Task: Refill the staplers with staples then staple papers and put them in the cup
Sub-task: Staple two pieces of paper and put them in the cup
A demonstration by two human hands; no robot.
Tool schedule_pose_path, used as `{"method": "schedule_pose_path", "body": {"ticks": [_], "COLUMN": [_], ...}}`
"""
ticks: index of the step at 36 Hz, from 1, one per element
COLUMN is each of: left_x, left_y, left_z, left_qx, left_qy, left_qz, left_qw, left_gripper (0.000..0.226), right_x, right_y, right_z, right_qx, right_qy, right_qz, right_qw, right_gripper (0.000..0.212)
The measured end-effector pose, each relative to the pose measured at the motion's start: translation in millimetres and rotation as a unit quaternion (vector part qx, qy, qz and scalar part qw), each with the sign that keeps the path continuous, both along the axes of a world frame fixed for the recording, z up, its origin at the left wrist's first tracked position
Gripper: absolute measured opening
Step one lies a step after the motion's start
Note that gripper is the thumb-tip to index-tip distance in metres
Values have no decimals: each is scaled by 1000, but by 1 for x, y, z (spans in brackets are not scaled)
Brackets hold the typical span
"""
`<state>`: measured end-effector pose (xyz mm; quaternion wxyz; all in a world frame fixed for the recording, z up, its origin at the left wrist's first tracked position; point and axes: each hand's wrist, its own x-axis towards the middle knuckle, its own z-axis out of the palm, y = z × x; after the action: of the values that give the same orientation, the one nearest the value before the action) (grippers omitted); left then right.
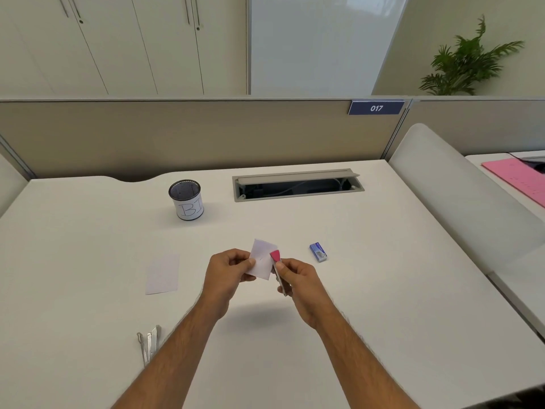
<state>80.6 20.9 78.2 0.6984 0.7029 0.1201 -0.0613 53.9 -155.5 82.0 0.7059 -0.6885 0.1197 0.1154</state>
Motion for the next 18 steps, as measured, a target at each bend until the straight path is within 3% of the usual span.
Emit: {"method": "schedule_pose_path", "body": {"ticks": [5,10,18], "left_x": [4,7,8], "left_y": [5,7,5], "left_z": [-3,-6,-9], "left_qx": [-14,-15,-40], "left_qy": [1,2,3], "left_qz": [31,55,74], "left_qw": [999,998,996], "left_gripper": [7,5,6], "right_x": [0,-5,-22], "right_y": [-4,1,15], "right_z": [-6,-13,-30], "right_qx": [-34,-208,-429], "right_qy": [17,22,47], "right_qz": [-36,-75,4], "right_qw": [999,975,902], "right_gripper": [16,15,27]}}
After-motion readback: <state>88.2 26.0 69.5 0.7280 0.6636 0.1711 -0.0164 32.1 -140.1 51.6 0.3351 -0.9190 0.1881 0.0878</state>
